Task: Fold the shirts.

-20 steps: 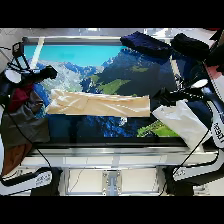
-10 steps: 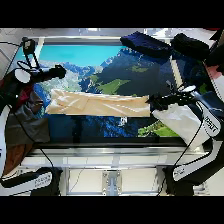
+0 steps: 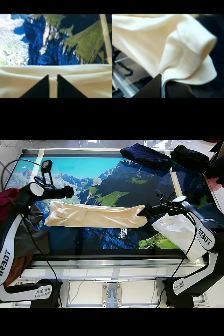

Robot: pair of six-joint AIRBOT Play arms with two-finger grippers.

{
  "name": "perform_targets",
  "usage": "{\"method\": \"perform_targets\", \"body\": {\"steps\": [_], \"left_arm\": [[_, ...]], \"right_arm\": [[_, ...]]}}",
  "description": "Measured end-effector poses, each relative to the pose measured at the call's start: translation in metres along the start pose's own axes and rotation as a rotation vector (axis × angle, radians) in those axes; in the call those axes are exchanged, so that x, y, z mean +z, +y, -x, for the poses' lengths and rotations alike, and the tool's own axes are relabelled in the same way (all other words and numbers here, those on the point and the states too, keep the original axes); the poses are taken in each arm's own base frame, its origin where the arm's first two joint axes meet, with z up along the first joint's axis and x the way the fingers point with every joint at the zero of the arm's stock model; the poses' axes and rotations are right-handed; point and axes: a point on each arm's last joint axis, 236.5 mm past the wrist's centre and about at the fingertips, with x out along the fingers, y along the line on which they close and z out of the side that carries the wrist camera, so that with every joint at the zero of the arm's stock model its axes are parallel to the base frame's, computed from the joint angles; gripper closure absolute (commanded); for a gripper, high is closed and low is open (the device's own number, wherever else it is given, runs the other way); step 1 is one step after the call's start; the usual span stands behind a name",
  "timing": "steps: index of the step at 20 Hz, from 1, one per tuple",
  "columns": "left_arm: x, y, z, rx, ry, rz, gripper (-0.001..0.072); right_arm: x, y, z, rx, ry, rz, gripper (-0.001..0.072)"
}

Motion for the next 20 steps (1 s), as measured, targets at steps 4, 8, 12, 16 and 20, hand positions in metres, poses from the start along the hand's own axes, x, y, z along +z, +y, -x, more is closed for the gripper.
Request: {"method": "perform_targets", "body": {"steps": [4,8,12,16,20], "left_arm": [[-0.06,-0.034,-0.043,-0.065,0.205,-0.039,0.0698],[-0.117,-0.087,-0.079,-0.15,0.351,-0.124,0.0698],[-0.16,-0.152,-0.094,-0.276,0.425,-0.192,0.0698],[-0.16,-0.205,-0.094,-0.381,0.388,-0.197,0.0697],[-0.102,-0.21,-0.06,-0.404,0.275,-0.243,0.0697]], "right_arm": [[0.017,0.066,0.032,0.081,-0.058,0.126,0.0694],[0.026,0.12,0.065,0.108,-0.119,0.204,0.0694],[0.02,0.157,0.082,0.131,-0.1,0.251,0.0694],[0.01,0.192,0.09,0.15,-0.065,0.308,0.0694],[0.003,0.226,0.083,0.129,-0.05,0.379,0.0695]]}}
